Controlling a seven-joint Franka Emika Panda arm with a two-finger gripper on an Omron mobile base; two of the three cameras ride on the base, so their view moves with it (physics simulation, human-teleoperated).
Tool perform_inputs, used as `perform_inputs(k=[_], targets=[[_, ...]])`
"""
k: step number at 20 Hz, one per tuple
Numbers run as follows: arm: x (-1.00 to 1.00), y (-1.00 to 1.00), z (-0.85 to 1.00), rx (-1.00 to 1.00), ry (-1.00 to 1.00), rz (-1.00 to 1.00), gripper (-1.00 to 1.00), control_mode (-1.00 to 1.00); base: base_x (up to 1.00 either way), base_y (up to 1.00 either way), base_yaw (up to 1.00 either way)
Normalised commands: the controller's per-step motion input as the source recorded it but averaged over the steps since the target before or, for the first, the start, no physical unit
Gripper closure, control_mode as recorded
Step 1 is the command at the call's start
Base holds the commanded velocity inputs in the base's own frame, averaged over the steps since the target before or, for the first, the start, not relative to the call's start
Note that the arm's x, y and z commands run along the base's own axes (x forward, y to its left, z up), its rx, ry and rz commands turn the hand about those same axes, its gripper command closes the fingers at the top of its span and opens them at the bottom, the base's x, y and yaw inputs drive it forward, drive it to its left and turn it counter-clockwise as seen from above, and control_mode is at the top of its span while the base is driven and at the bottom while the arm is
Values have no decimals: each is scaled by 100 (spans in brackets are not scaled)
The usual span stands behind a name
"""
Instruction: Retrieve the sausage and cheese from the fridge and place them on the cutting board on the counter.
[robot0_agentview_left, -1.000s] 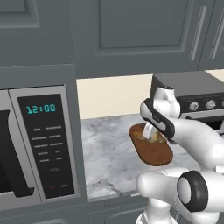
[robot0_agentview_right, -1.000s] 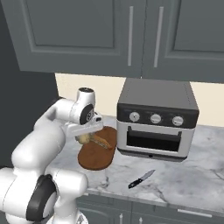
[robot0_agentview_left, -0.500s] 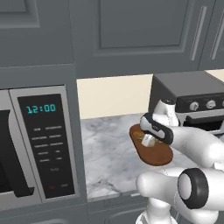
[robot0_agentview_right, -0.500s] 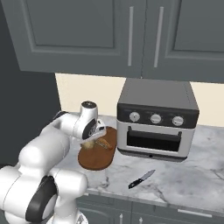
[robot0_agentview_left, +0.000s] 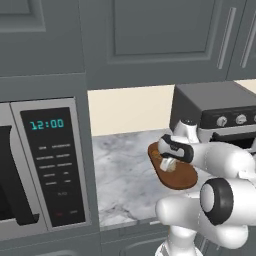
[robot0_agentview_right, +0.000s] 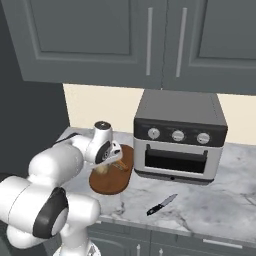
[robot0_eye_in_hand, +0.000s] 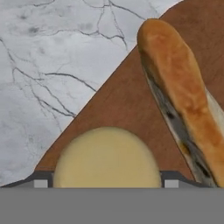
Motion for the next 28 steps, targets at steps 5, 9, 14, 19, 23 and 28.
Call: perform_inputs(k=[5, 9, 14, 19, 23, 28], targets=[[9, 0, -29, 0, 0, 0, 100, -100, 0, 0, 0], [0, 0, -39, 0, 0, 0, -100, -100, 0, 0, 0], [-15, 0, -15, 5, -1, 0, -100, -100, 0, 0, 0], [-22, 0, 7, 9, -2, -3, -100, -100, 0, 0, 0], [-17, 2, 23, 9, 0, -3, -100, -100, 0, 0, 0], [-22, 9, 40, 4, -1, -2, -100, -100, 0, 0, 0]])
